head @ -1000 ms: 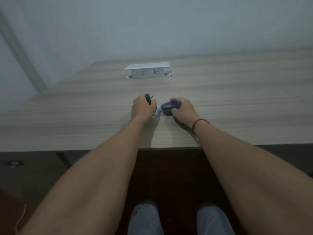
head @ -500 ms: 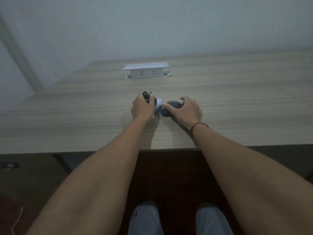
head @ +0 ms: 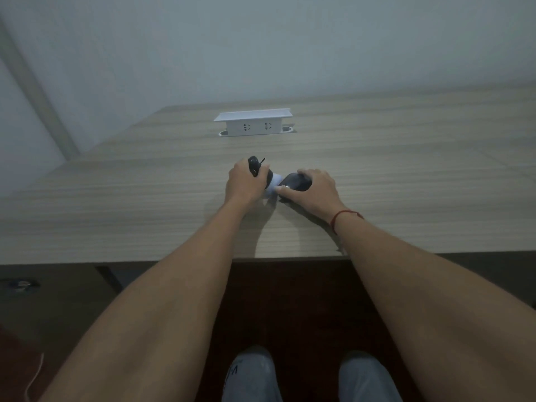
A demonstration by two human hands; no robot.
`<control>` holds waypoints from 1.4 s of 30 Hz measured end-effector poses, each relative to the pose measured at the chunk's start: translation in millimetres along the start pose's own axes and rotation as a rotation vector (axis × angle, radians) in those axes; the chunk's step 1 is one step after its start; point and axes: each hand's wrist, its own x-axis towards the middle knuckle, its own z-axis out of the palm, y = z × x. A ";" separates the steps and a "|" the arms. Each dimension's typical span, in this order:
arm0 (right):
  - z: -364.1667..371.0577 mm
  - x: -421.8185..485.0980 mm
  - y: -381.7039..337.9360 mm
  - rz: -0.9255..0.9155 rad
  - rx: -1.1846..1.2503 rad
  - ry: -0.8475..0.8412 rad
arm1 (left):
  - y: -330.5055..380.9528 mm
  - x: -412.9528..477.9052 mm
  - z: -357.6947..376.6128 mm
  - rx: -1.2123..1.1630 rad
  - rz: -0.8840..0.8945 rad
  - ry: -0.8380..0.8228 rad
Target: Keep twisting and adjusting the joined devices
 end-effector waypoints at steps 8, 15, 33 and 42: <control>-9.5 -2.8 -5.6 0.044 0.133 -0.058 | 1.4 3.5 8.1 0.028 -0.072 -0.093; -6.5 -3.8 -5.9 0.013 0.144 -0.068 | 12.9 9.1 6.4 -0.071 -0.082 -0.045; -0.3 -9.4 -9.5 -0.019 0.001 -0.062 | 4.3 12.0 18.5 -0.151 -0.157 -0.028; -0.4 -11.0 -11.1 -0.029 -0.024 -0.084 | 12.3 15.4 15.2 -0.121 -0.112 -0.064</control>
